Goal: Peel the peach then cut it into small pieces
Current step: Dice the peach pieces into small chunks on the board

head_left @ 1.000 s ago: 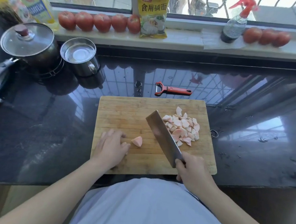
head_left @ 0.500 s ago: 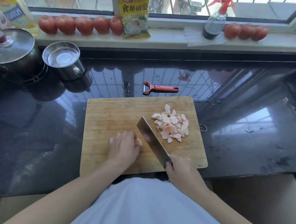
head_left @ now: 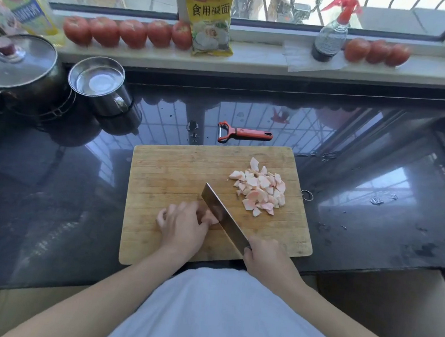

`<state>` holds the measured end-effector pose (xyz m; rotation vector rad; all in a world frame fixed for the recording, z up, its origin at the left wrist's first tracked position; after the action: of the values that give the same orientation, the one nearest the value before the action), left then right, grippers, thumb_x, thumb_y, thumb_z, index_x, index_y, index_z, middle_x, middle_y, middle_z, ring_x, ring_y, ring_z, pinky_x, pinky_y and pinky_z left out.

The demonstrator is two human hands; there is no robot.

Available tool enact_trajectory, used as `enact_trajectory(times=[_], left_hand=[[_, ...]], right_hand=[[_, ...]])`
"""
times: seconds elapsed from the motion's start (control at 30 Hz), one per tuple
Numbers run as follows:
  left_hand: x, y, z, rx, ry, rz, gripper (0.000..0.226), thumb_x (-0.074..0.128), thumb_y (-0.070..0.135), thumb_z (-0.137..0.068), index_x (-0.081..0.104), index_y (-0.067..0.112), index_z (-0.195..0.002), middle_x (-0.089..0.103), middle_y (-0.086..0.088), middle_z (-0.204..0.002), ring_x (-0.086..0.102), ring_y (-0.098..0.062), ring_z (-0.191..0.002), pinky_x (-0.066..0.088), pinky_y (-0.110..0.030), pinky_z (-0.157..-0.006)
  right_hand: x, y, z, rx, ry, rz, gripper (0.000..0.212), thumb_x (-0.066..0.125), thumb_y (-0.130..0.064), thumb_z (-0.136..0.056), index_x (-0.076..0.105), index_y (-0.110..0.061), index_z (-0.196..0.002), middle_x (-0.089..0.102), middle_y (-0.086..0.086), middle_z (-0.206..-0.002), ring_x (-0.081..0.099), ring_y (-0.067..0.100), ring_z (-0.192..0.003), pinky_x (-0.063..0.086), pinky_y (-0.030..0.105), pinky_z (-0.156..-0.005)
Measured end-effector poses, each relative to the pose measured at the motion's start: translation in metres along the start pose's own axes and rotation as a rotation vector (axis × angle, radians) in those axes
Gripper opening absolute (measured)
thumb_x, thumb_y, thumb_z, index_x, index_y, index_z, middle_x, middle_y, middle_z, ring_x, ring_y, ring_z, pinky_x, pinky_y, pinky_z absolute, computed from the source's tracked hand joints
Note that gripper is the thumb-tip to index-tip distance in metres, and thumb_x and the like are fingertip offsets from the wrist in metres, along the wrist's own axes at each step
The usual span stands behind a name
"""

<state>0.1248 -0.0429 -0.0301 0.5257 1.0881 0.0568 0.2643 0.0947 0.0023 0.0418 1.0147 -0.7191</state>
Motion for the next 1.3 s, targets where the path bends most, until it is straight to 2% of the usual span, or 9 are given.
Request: enact_trajectory(times=[0.17,0.3,0.43,0.53,0.67,0.77,0.9,1.03,1.3], left_hand=[[0.003,0.005,0.003,0.049,0.028,0.099,0.014,0.064,0.043,-0.099,0.056,0.036,-0.09,0.063,0.017,-0.083,0.058,-0.017,-0.1,0.021,-0.045,-0.115],[0.004,0.0,0.004,0.046,0.063,0.177,0.014,0.068,0.037,-0.097,0.061,0.031,-0.087,0.058,0.018,-0.071,0.06,-0.015,-0.094,0.021,-0.038,-0.11],[0.008,-0.002,0.006,0.088,0.094,0.144,0.023,0.069,0.03,-0.096,0.053,0.032,-0.08,0.053,0.02,-0.066,0.057,-0.015,-0.09,0.022,-0.034,-0.103],[0.011,0.0,0.005,0.107,0.109,0.142,0.027,0.069,0.03,-0.096,0.05,0.034,-0.077,0.054,0.021,-0.067,0.052,-0.012,-0.085,0.021,-0.032,-0.1],[0.013,-0.002,0.004,0.107,0.129,0.148,0.021,0.069,0.034,-0.095,0.056,0.034,-0.078,0.062,0.021,-0.073,0.054,-0.01,-0.087,0.022,-0.033,-0.101],[0.014,-0.002,0.003,0.112,0.135,0.143,0.031,0.07,0.03,-0.093,0.048,0.038,-0.073,0.057,0.022,-0.068,0.051,-0.009,-0.083,0.022,-0.033,-0.1],[0.014,-0.004,0.004,0.104,0.135,0.141,0.028,0.071,0.027,-0.092,0.052,0.035,-0.072,0.06,0.017,-0.07,0.058,-0.014,-0.086,0.021,-0.031,-0.098],[0.012,-0.001,0.004,0.109,0.149,0.175,0.047,0.074,0.028,-0.092,0.041,0.047,-0.064,0.053,0.028,-0.065,0.049,-0.007,-0.082,0.023,-0.033,-0.1],[0.013,-0.004,0.003,0.092,0.132,0.179,0.037,0.073,0.032,-0.094,0.048,0.043,-0.069,0.057,0.025,-0.072,0.053,-0.006,-0.088,0.021,-0.028,-0.1]], right_hand=[[0.001,0.0,0.0,0.007,-0.013,-0.023,0.021,0.043,-0.02,-0.102,0.044,-0.019,-0.08,0.051,0.002,-0.075,0.052,0.028,-0.071,0.041,0.035,-0.064],[-0.008,-0.001,0.009,0.019,0.025,-0.059,0.018,0.043,-0.019,-0.101,0.048,-0.016,-0.085,0.061,0.008,-0.081,0.06,0.031,-0.077,0.048,0.039,-0.067],[-0.017,-0.004,0.017,0.004,0.03,-0.033,0.014,0.043,-0.018,-0.102,0.051,-0.013,-0.091,0.066,0.011,-0.087,0.062,0.032,-0.08,0.044,0.037,-0.067],[-0.011,-0.005,0.017,0.002,-0.001,0.005,0.012,0.044,-0.018,-0.102,0.054,-0.011,-0.1,0.061,0.008,-0.086,0.056,0.028,-0.079,0.045,0.034,-0.066],[-0.004,-0.005,0.014,0.005,-0.023,0.048,0.011,0.043,-0.019,-0.101,0.046,-0.016,-0.091,0.048,0.003,-0.073,0.054,0.029,-0.077,0.049,0.035,-0.068],[-0.002,-0.004,0.013,0.0,-0.023,0.089,0.01,0.043,-0.018,-0.1,0.05,-0.016,-0.092,0.055,0.004,-0.077,0.055,0.029,-0.077,0.051,0.036,-0.07],[-0.003,-0.002,0.014,0.0,-0.024,0.09,0.015,0.042,-0.016,-0.1,0.057,-0.012,-0.1,0.062,0.008,-0.084,0.057,0.031,-0.081,0.048,0.036,-0.069],[0.0,-0.003,0.013,-0.002,-0.059,0.113,0.01,0.043,-0.014,-0.097,0.052,-0.015,-0.095,0.063,0.009,-0.086,0.053,0.033,-0.08,0.05,0.038,-0.073],[0.002,-0.013,0.007,-0.009,-0.101,0.181,0.009,0.042,-0.009,-0.096,0.043,-0.014,-0.089,0.055,0.011,-0.08,0.048,0.033,-0.076,0.042,0.036,-0.067]])
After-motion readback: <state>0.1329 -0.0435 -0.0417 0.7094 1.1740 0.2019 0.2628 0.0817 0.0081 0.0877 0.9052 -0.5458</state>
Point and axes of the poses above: each hand's wrist, its own z-axis away from the middle knuckle, its own x-axis out of the palm, y = z × x, the point moved 7 cm from there along -z, towards the middle knuckle
